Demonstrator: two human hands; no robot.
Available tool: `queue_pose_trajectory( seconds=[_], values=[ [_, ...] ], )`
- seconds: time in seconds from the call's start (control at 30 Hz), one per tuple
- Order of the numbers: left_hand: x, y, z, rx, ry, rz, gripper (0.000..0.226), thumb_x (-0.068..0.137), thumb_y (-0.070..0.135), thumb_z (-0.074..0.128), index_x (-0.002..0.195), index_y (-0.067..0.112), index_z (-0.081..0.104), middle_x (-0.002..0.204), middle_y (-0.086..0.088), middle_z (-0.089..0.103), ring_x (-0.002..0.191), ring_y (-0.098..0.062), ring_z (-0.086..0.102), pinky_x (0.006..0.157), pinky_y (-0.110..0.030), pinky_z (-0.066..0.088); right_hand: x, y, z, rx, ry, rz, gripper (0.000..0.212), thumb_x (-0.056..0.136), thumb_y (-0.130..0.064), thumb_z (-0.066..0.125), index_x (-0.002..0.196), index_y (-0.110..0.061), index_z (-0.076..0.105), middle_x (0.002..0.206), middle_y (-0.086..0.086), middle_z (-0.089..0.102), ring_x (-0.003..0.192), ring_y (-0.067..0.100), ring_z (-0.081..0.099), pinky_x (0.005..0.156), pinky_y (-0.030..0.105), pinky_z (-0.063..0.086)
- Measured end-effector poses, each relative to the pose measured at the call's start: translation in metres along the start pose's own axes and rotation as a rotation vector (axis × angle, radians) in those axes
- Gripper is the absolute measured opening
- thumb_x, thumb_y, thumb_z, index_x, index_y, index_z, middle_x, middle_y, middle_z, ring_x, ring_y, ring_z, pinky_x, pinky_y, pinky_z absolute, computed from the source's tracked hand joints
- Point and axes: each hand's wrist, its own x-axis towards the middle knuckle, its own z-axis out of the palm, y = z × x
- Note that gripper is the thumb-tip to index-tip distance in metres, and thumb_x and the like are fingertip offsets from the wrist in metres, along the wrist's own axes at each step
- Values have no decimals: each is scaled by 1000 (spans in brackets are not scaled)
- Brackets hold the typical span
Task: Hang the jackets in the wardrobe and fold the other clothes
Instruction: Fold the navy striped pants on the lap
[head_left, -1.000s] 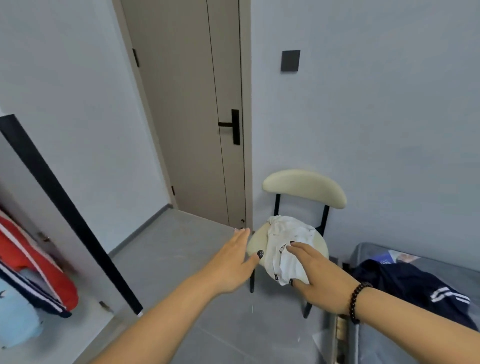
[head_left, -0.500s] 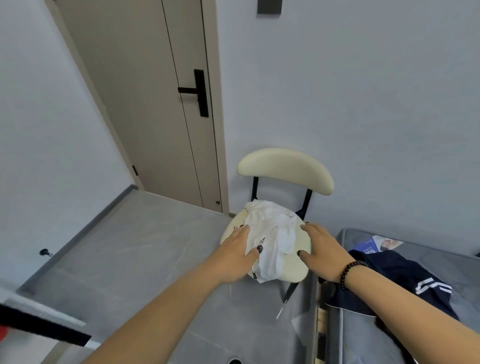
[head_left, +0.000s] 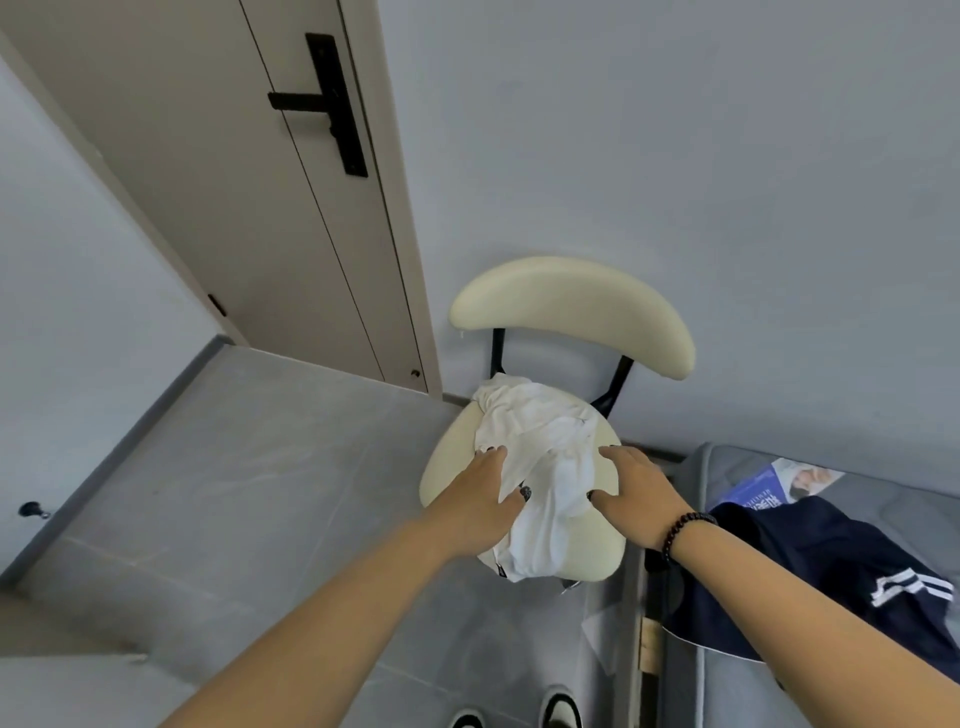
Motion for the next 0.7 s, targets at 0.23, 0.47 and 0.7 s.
queue_pose_trajectory(
  seconds=[0.23, 0.47, 0.7],
  values=[
    [84, -11, 16, -71, -43, -154, 73, 99, 46, 41, 155, 16, 5, 163, 0, 8, 150, -16, 6, 116, -29, 11, 85, 26, -5, 149, -114, 77, 60, 91, -26, 60, 144, -17, 34, 149, 2, 35, 133, 20, 40, 101, 27, 36],
    [166, -33, 54, -210, -64, -329, 70, 97, 41, 45, 153, 14, 13, 159, 0, 21, 144, -18, 25, 111, -27, 25, 173, 63, 13, 182, -277, 105, 52, 92, -23, 59, 140, -17, 39, 146, 3, 37, 125, 20, 47, 97, 26, 40],
    [225, -82, 127, -256, -151, -519, 70, 96, 38, 47, 153, 11, 16, 154, -2, 31, 139, -19, 34, 111, -30, 31, 237, 116, 62, 252, -388, 178, 47, 92, -23, 58, 136, -20, 44, 138, 2, 43, 110, 14, 50, 84, 23, 39]
  ],
)
